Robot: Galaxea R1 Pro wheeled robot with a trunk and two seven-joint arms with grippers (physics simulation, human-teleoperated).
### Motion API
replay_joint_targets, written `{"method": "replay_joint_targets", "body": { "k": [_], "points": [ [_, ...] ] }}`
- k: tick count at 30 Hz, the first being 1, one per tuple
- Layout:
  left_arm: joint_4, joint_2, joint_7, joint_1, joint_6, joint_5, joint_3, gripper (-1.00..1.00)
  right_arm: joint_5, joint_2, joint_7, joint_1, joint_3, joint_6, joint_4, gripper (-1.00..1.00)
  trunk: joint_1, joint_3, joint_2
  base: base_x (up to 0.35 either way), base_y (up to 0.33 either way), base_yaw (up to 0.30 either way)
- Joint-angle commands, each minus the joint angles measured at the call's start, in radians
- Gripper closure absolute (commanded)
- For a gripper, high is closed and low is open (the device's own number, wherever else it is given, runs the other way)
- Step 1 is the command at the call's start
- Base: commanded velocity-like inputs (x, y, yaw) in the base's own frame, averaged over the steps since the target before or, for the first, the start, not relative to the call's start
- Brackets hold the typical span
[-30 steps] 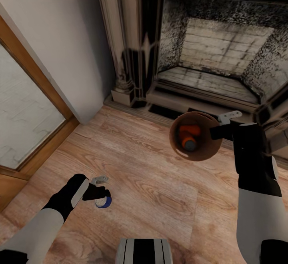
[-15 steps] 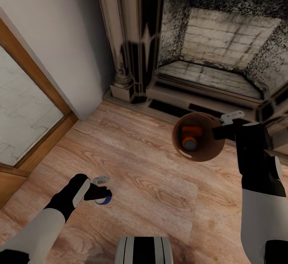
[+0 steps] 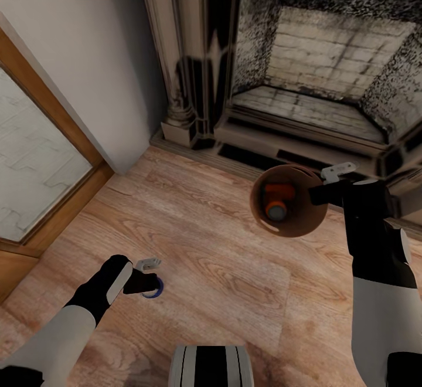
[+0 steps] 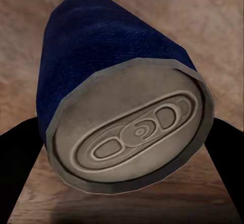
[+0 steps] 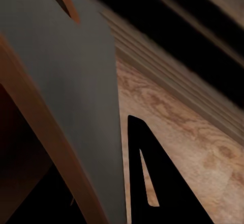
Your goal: Put the three can of soda from the living room inside the tash can in the kitchen.
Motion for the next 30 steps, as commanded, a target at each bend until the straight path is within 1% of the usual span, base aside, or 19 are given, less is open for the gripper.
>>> {"method": "replay_joint_targets", "body": {
  "k": [1,7,12,30],
  "points": [
    [0.0,0.0,-0.001,0.0,0.0,-0.002,0.0,1.0,-0.003,-0.001,0.003,0.0,0.001,0.0,0.0,1.0,0.0,0.0,0.0,0.0,0.0,0.0],
    [0.0,0.0,0.0,0.0,0.0,-0.001,0.001,1.0,-0.004,-0.006,0.003,0.001,0.0,0.0,0.0,1.0,0.0,0.0,0.0,0.0,0.0,0.0],
    [0.0,0.0,0.001,0.0,0.0,-0.001,0.001,1.0,-0.003,0.001,0.003,0.001,0.002,0.0,0.0,1.0,0.0,0.0,0.0,0.0,0.0,0.0],
    [-0.001,0.0,-0.003,0.0,0.0,-0.001,0.001,1.0,-0.005,0.001,0.003,0.005,-0.003,0.0,0.012,1.0,-0.008,0.07,0.004,0.0,0.0,0.0]
  ]
}}
